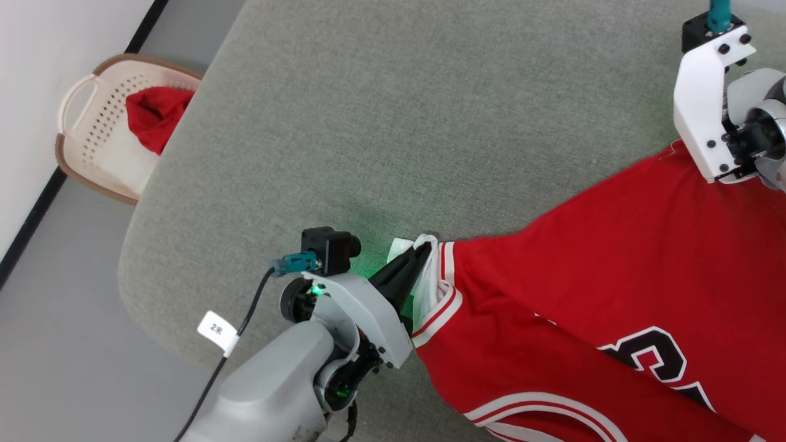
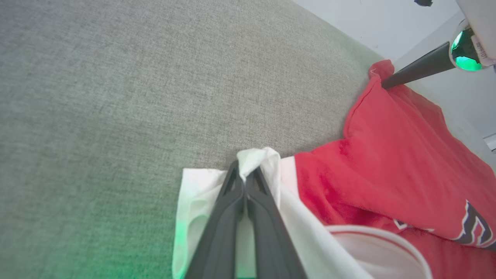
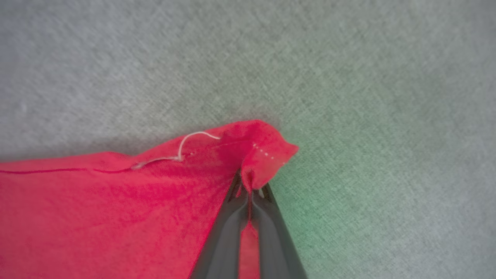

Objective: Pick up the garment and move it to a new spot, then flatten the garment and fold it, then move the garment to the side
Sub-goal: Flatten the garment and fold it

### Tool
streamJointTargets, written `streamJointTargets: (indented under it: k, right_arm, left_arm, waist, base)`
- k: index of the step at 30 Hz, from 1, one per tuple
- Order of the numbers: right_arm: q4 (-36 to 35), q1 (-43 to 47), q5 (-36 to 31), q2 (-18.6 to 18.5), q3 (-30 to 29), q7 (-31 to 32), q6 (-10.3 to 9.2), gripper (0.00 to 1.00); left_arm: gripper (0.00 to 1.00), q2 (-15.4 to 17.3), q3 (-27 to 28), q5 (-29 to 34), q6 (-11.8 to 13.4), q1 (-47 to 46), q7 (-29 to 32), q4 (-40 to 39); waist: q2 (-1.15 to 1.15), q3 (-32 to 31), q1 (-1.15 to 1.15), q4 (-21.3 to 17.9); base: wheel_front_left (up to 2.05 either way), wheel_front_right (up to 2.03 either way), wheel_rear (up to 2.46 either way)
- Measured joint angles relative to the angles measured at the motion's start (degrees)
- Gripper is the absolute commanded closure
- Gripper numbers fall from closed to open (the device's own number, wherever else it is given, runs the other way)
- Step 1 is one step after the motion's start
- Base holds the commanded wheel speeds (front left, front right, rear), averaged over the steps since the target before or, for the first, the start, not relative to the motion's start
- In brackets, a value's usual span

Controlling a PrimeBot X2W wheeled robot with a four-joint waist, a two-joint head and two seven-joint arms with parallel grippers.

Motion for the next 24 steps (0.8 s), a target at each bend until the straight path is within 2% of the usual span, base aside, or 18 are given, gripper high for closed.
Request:
streamJointTargets:
  k: [5,9,15,20,24]
  right_arm:
    - [2.3,0.2,0.9,-0.3,-1.2,-3.5,-0.01,1.00]
    - [3.4,0.9,2.1,0.1,-1.7,-5.5,-0.02,1.00]
    - [2.4,1.4,4.3,1.4,-3.1,-10.5,-0.02,1.00]
    - [0.7,0.5,6.5,2.9,-4.4,-14.8,-0.02,1.00]
    - [-0.5,0.3,6.6,3.6,-4.8,-19.1,-0.02,1.00]
  left_arm:
    - [1.00,0.4,-0.1,-0.4,-0.1,0.0,0.6,0.9]
    - [1.00,2.1,0.1,-1.9,0.0,-0.2,4.3,1.1]
    - [1.00,6.8,0.3,-5.7,1.2,-3.1,16.6,-0.3]
    - [1.00,12.0,0.7,-7.4,2.4,-9.2,27.5,-2.2]
    - [1.00,15.9,1.1,-7.1,3.1,-15.5,33.3,-2.8]
  waist:
    - [0.00,-1.0,0.00,-0.7]
    - [0.00,-2.6,0.00,-1.6]
    - [0.00,-6.3,0.00,-3.6]
    - [0.00,-9.7,0.00,-5.9]
    - [0.00,-12.1,0.00,-8.3]
  base:
    - [0.00,0.00,0.00]
    - [0.00,0.00,0.00]
    - [0.00,0.00,0.00]
    - [0.00,0.00,0.00]
    - [0.00,0.00,0.00]
